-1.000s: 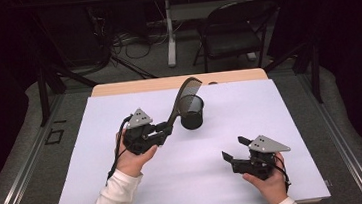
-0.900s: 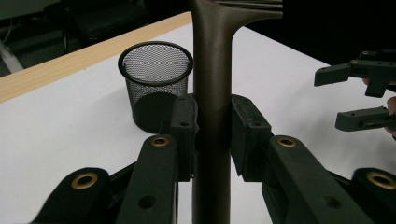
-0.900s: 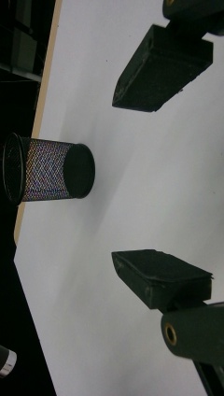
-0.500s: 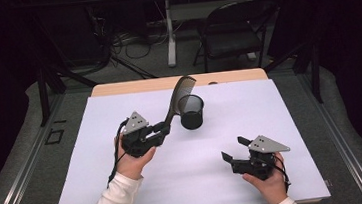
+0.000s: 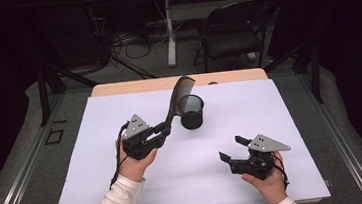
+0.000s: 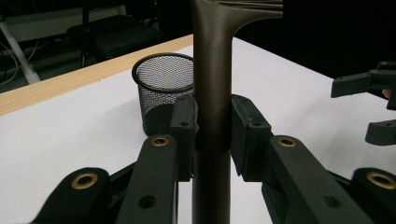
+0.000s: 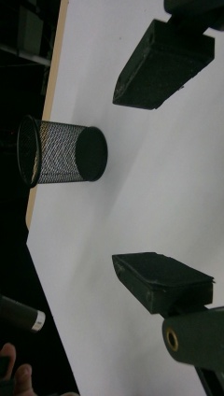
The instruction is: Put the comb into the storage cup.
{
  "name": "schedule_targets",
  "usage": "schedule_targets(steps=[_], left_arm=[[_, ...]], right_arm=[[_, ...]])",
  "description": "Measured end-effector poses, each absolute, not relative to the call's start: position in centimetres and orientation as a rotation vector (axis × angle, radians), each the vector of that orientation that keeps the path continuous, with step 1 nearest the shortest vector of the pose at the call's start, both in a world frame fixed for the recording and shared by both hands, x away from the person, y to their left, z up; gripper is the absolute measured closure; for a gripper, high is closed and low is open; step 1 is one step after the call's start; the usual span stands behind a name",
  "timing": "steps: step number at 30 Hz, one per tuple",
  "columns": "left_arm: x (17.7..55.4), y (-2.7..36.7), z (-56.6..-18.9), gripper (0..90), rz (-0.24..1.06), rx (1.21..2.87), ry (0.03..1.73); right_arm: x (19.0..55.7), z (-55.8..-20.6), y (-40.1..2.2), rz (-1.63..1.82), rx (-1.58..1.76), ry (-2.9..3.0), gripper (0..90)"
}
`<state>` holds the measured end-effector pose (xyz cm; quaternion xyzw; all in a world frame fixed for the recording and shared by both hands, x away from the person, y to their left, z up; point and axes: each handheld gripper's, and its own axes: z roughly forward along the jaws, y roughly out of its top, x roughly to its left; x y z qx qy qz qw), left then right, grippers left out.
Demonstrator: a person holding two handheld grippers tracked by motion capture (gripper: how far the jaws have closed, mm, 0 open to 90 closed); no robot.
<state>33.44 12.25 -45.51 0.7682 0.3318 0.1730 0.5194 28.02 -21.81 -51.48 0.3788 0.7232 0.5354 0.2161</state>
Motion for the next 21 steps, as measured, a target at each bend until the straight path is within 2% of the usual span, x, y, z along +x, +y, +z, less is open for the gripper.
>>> schedule_targets(steps=[17, 19, 21], left_arm=[[33.2, 12.1, -45.9, 72.8, 0.444, 1.835, 0.766], [33.1, 12.1, -45.9, 72.9, 0.445, 1.832, 0.767], [33.1, 12.1, -45.9, 72.8, 0.447, 1.83, 0.767]], right_arm=[[29.4, -49.0, -19.7, 1.62, 1.023, 2.039, 22.2], [29.7, -48.7, -19.4, 1.645, 1.032, 2.035, 23.2], [30.1, -48.4, -19.0, 1.664, 1.034, 2.064, 29.8]])
